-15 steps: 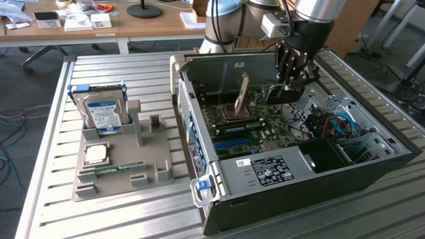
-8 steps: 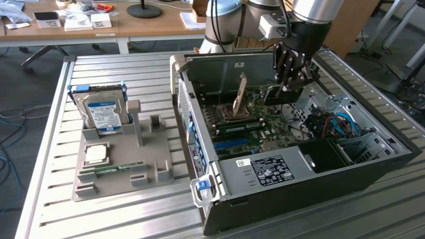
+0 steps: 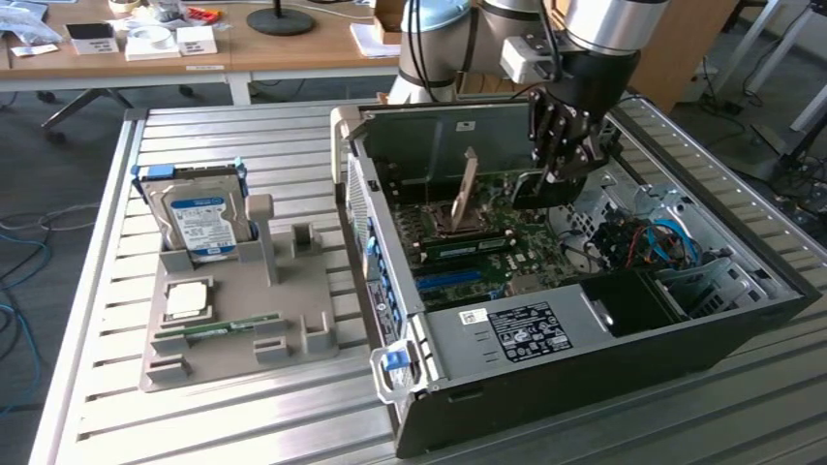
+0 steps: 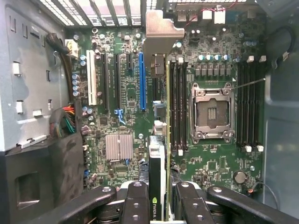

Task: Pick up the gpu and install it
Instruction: 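Insert the gpu into the slot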

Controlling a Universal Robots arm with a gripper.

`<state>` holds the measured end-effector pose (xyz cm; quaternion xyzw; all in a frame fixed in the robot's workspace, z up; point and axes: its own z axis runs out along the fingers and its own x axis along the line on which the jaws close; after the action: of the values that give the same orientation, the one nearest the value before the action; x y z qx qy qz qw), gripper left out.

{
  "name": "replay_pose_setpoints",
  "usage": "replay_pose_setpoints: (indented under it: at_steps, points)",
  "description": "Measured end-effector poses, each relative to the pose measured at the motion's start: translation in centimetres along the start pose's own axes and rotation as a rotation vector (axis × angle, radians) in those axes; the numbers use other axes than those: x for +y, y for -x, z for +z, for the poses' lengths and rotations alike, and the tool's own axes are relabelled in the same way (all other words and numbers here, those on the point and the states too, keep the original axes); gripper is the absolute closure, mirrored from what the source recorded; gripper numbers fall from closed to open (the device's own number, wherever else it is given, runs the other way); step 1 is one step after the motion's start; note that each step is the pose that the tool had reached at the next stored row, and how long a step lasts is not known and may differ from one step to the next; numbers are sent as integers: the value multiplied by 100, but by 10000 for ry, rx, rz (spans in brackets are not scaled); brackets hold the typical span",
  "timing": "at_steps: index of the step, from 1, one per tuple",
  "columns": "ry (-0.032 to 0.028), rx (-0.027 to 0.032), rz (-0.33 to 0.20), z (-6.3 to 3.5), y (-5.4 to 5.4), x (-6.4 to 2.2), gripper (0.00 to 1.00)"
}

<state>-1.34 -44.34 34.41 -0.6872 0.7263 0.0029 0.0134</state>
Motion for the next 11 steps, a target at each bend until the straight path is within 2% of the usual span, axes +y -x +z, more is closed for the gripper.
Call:
replay_pose_setpoints:
  at_steps: [11]
  points:
    - [0, 2, 0, 8, 0, 1, 73]
